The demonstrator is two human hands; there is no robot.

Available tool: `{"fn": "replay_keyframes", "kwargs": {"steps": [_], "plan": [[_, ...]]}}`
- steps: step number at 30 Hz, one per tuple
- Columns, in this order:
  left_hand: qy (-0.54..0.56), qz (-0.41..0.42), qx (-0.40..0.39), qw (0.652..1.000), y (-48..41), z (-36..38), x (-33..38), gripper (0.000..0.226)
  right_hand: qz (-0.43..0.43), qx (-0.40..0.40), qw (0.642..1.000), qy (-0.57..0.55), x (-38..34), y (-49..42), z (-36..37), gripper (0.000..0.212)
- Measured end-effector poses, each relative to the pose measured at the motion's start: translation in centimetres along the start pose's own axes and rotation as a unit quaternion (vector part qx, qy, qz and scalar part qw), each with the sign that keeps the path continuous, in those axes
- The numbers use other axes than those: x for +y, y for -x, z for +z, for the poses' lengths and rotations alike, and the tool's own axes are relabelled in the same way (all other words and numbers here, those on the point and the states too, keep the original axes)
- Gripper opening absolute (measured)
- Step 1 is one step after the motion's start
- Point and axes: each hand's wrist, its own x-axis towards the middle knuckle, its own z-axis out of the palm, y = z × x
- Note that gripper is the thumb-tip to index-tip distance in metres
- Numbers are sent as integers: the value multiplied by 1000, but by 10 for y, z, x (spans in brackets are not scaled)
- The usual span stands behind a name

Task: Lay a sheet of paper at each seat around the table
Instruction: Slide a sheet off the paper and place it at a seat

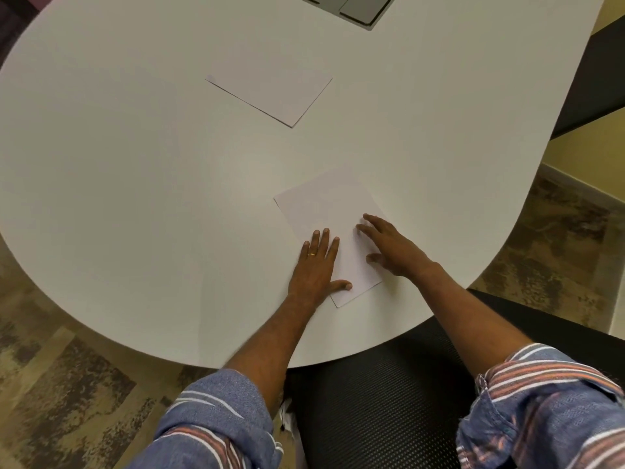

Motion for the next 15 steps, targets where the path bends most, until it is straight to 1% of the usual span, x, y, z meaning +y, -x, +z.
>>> {"fn": "replay_keyframes", "kwargs": {"steps": [3, 6, 10, 15], "plan": [[-13, 1, 14, 1000, 3, -3, -3, 109, -11, 36, 999, 6, -3, 4, -6, 73], [-9, -10, 31, 999, 8, -8, -4, 103, -4, 50, 998, 23, -8, 8, -13, 70], [-27, -12, 65, 997, 14, -25, -6, 94, 10, 82, 994, 69, -16, 17, -24, 71], [-28, -21, 113, 993, 23, -55, -11, 92, 35, 122, 988, 83, -28, 30, -47, 72]]}}
